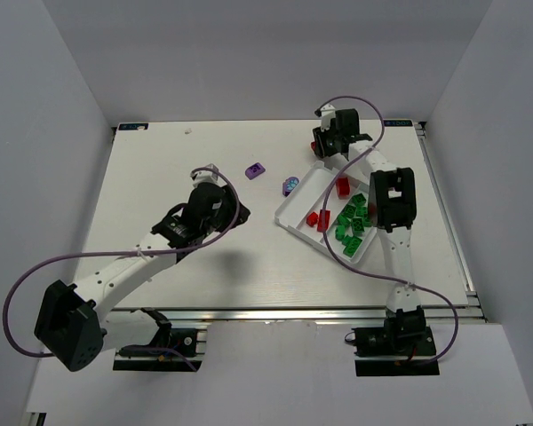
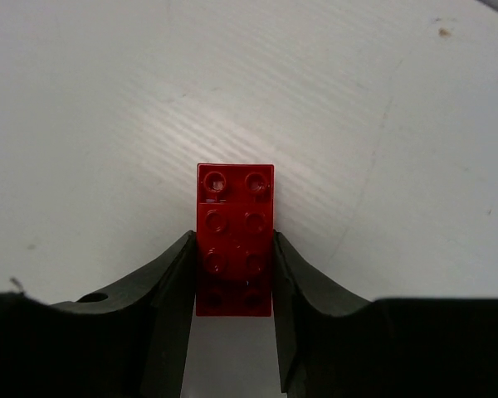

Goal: Sort the legos into containers by color

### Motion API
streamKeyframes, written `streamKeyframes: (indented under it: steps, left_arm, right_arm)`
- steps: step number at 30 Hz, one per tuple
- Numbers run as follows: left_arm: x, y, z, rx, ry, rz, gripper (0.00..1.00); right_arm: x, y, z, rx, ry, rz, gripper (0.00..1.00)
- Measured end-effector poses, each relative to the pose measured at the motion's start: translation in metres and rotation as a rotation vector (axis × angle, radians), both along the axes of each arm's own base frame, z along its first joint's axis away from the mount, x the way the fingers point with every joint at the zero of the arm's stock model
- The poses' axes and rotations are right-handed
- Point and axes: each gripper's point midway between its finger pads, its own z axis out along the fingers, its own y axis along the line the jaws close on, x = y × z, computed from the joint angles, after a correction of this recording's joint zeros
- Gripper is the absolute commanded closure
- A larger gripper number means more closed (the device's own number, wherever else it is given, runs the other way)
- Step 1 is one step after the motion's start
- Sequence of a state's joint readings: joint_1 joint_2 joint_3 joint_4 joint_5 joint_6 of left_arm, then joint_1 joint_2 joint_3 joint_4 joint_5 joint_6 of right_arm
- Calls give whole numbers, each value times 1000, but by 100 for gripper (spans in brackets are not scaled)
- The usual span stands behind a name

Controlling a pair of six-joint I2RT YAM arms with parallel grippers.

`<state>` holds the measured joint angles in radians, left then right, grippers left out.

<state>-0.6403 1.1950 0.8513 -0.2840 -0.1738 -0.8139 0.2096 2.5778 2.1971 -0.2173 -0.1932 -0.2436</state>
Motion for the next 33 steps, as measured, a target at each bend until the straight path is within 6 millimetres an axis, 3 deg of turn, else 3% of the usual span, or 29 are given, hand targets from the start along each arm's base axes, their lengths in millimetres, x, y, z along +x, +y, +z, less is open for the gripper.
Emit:
streamKeyframes:
  steps: [4,9,12,15,18,23,26,31,33]
  left_arm:
    - [-1,2,-3,6,3,3,45]
    - [0,3,0,1,-9,8,45]
    - [-2,5,-2,-1,-15,9,45]
    - [-3,5,-6,1,-13,7,44]
    - [-4,6,-10,2,-12,5,44]
    - [-4,4,-12,-3,-17,-3,44]
    - [-2,3,-9,-11,-28,-5,44]
    - [-4,3,-9,-20,-36,-7,44]
    - [-6,4,-9,-27,-41,-6,44]
  right_arm:
    - [-25,3,21,27,3,37,100]
    - [-58,8,101,82,-92,137,100]
    - [-92,4,150,98,-156,232,100]
    - [-124,-2,172,90,-182,314,100]
    - [-151,-9,157,83,-116,350,100]
    - [-198,-15,91,91,106,355,100]
    - [-220,-20,65,87,202,346,100]
    - [-228,-24,53,71,241,334,100]
    - [-231,-25,49,65,251,329,92]
